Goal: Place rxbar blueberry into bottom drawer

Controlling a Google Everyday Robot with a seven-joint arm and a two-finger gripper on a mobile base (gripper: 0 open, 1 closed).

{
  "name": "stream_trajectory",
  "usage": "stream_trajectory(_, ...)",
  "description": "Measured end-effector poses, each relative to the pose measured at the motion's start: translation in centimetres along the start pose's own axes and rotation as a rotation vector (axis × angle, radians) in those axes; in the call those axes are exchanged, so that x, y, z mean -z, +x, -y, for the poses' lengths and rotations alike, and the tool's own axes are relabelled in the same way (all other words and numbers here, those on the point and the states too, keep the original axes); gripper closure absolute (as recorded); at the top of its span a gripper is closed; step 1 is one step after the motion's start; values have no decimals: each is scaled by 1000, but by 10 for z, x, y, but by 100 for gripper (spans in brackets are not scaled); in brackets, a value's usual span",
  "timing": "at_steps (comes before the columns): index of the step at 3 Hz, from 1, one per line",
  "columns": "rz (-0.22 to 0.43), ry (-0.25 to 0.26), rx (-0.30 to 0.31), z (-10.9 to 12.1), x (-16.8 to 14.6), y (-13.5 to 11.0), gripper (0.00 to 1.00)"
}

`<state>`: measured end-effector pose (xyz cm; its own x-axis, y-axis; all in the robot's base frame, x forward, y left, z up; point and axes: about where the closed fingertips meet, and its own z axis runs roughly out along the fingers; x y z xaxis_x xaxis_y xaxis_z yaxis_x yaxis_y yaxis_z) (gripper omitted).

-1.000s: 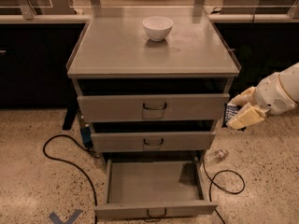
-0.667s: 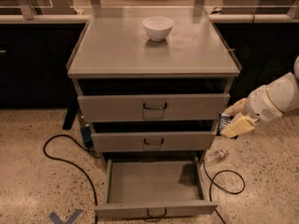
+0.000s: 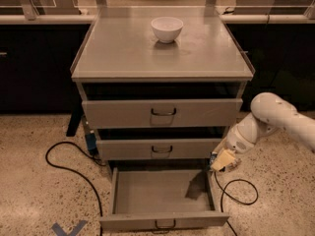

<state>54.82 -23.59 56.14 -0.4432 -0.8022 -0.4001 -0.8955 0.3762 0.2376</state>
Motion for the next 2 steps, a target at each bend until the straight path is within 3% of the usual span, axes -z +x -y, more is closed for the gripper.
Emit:
stream_trajectory(1,-6,-37,-9,0,-23,6,100)
stream_trajectory(2,-6,-36,-8,0,-23,6,100)
